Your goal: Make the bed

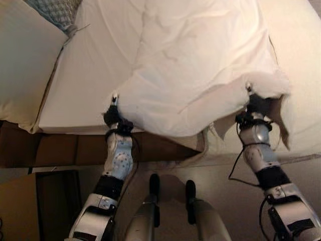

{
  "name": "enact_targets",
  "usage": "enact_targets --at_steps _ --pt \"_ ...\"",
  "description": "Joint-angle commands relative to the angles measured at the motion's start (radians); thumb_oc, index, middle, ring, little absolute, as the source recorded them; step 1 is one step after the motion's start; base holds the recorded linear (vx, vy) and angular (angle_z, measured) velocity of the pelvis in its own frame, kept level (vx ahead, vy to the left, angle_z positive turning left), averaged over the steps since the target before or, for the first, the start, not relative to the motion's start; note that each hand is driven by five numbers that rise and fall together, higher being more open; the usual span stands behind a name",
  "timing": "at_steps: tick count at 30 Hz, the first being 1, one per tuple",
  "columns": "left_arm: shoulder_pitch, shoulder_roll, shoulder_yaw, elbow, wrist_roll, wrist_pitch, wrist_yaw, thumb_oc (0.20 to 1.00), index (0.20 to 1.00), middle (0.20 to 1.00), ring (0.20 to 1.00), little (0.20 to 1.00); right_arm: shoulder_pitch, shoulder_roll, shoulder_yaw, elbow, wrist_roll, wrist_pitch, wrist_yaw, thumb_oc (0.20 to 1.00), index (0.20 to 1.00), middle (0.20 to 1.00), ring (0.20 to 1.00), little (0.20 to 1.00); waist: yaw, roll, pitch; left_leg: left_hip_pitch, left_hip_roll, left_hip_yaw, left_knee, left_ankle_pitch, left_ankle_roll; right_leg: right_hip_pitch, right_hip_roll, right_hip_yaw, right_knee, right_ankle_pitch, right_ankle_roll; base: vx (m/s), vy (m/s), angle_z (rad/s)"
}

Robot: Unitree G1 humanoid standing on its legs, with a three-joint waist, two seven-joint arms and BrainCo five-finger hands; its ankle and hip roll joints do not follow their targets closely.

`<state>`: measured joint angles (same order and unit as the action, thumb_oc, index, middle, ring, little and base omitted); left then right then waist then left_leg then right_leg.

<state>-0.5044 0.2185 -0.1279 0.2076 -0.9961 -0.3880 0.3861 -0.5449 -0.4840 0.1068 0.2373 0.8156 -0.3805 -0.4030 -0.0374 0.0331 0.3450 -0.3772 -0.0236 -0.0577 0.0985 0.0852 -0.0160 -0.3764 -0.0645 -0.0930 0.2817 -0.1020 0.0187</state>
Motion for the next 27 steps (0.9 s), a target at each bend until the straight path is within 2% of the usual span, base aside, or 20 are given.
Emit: enact_targets --at_steps 1,6,7,8,10,11,15,18,19,21,22,23,25,26,27 --pt "-0.06 0.147 0.126 -0.176 0.075 -0.198 -0.051 0.2 0.2 0.2 0.2 0.2 0.008 0.014 -0.025 -0.143 -0.046 -0.104 0.036 0.2 0.2 0.2 0.2 0.2 0.043 -0.072 -0.061 0.012 -0.052 0.04 0.074 -0.108 0.007 -0.008 -0.071 0.057 -0.105 0.147 0.112 0.0 0.0 0.0" --pt "0.175 0.124 0.239 -0.277 0.124 -0.167 -0.08 0.2 0.2 0.2 0.2 0.2 0.309 0.072 -0.13 -0.285 -0.089 -0.086 0.133 0.2 0.2 0.2 0.2 0.2 0.039 -0.078 -0.036 0.0 -0.052 0.038 0.076 -0.109 0.01 -0.019 -0.062 0.064 -0.097 0.139 0.106 -0.01 0.0 0.01" --pt "0.178 0.123 0.238 -0.279 0.124 -0.166 -0.08 0.2 0.2 0.2 0.2 0.2 0.312 0.073 -0.13 -0.288 -0.089 -0.086 0.132 0.2 0.2 0.2 0.2 0.2 0.039 -0.079 -0.04 -0.003 -0.053 0.039 0.074 -0.105 0.01 -0.022 -0.063 0.064 -0.099 0.143 0.106 0.0 0.0 0.0" --pt "0.279 0.098 0.281 -0.273 0.105 -0.153 -0.092 0.2 0.2 0.2 0.2 0.2 0.421 0.089 -0.172 -0.273 -0.094 -0.074 0.156 0.2 0.2 0.2 0.2 0.2 0.035 -0.079 -0.024 -0.008 -0.053 0.036 0.083 -0.11 0.013 -0.024 -0.062 0.064 -0.095 0.139 0.103 0.0 0.0 0.0" --pt "0.316 0.084 0.298 -0.271 0.082 -0.147 -0.103 0.2 0.2 0.2 0.2 0.2 0.463 0.091 -0.19 -0.264 -0.123 -0.06 0.16 0.2 0.2 0.2 0.2 0.2 0.033 -0.08 -0.022 -0.016 -0.055 0.035 0.084 -0.105 0.013 -0.028 -0.062 0.064 -0.098 0.144 0.103 0.0 0.0 0.0" --pt "0.408 0.061 0.328 -0.253 0.053 -0.129 -0.118 0.2 0.2 0.2 0.2 0.2 0.537 0.113 -0.216 -0.214 -0.129 -0.049 0.159 0.2 0.2 0.2 0.2 0.2 0.031 -0.079 -0.007 -0.017 -0.053 0.033 0.084 -0.106 0.011 -0.023 -0.062 0.057 -0.104 0.141 0.103 0.0 0.0 0.0" --pt "0.527 0.035 0.345 -0.205 0.027 -0.093 -0.144 0.2 0.2 0.2 0.2 0.2 0.618 0.137 -0.232 -0.075 -0.148 -0.012 0.171 0.2 0.2 0.2 0.2 0.2 0.03 -0.081 0.004 -0.027 -0.053 0.032 0.086 -0.1 0.011 -0.026 -0.064 0.05 -0.113 0.15 0.105 0.0 0.0 0.0" --pt "0.597 0.028 0.327 -0.091 0.0 -0.054 -0.176 0.2 0.2 0.2 0.2 0.2 0.649 0.134 -0.215 0.132 -0.186 0.03 0.185 0.2 0.2 0.2 0.2 0.2 0.031 -0.083 0.021 -0.027 -0.051 0.032 0.083 -0.096 0.011 -0.02 -0.065 0.046 -0.119 0.155 0.108 0.0 -0.004 0.02" --pt "0.605 0.015 0.32 0.076 0.042 -0.028 -0.185 0.2 0.2 0.2 0.2 0.2 0.636 0.133 -0.185 0.347 -0.221 0.062 0.204 0.2 0.2 0.2 0.2 0.2 0.038 -0.083 0.029 -0.028 -0.049 0.034 0.08 -0.092 0.009 -0.016 -0.068 0.037 -0.125 0.159 0.11 0.0 -0.009 0.08" --pt "0.592 0.016 0.312 0.208 0.085 -0.016 -0.19 0.2 0.2 0.2 0.2 0.2 0.621 0.133 -0.147 0.445 -0.227 0.08 0.235 0.2 0.2 0.2 0.2 0.2 0.043 -0.085 0.035 -0.026 -0.046 0.035 0.076 -0.089 0.008 -0.013 -0.072 0.029 -0.129 0.162 0.111 0.01 -0.006 0.12" --pt "0.573 -0.001 0.316 0.298 0.065 -0.02 -0.19 0.2 0.2 0.2 0.2 0.2 0.609 0.136 -0.126 0.513 -0.245 0.088 0.236 0.2 0.2 0.2 0.2 0.2 0.046 -0.085 0.034 -0.025 -0.045 0.038 0.073 -0.088 0.008 -0.01 -0.074 0.026 -0.132 0.163 0.113 0.01 -0.002 0.1" --pt "0.572 -0.001 0.316 0.298 0.064 -0.02 -0.19 0.2 0.2 0.2 0.2 0.2 0.609 0.136 -0.126 0.514 -0.245 0.088 0.236 0.2 0.2 0.2 0.2 0.2 0.046 -0.085 0.032 -0.028 -0.045 0.038 0.072 -0.086 0.008 -0.013 -0.074 0.025 -0.133 0.164 0.113 0.01 0.012 0.05" --pt "0.529 -0.026 0.311 0.475 0.034 -0.01 -0.21 0.2 0.2 0.2 0.2 0.2 0.573 0.157 -0.075 0.658 -0.234 0.113 0.279 0.2 0.2 0.2 0.2 0.2 0.05 -0.084 0.032 -0.028 -0.046 0.04 0.071 -0.084 0.008 -0.01 -0.078 0.022 -0.139 0.167 0.114 0.01 0.01 0.02" --pt "0.529 -0.026 0.311 0.475 0.034 -0.01 -0.21 0.2 0.2 0.2 0.2 0.2 0.573 0.157 -0.075 0.658 -0.234 0.113 0.279 0.2 0.2 0.2 0.2 0.2 0.05 -0.084 0.032 -0.029 -0.046 0.04 0.071 -0.084 0.008 -0.011 -0.078 0.022 -0.139 0.167 0.114 0.01 0.027 0.04" --pt "0.497 -0.024 0.3 0.599 0.073 0.007 -0.209 0.2 0.2 0.2 0.2 0.2 0.553 0.17 -0.046 0.735 -0.238 0.118 0.295 0.2 0.2 0.2 0.2 0.2 0.051 -0.08 0.032 -0.03 -0.046 0.038 0.071 -0.082 0.006 -0.009 -0.081 0.019 -0.143 0.17 0.114 0.02 0.022 0.04"
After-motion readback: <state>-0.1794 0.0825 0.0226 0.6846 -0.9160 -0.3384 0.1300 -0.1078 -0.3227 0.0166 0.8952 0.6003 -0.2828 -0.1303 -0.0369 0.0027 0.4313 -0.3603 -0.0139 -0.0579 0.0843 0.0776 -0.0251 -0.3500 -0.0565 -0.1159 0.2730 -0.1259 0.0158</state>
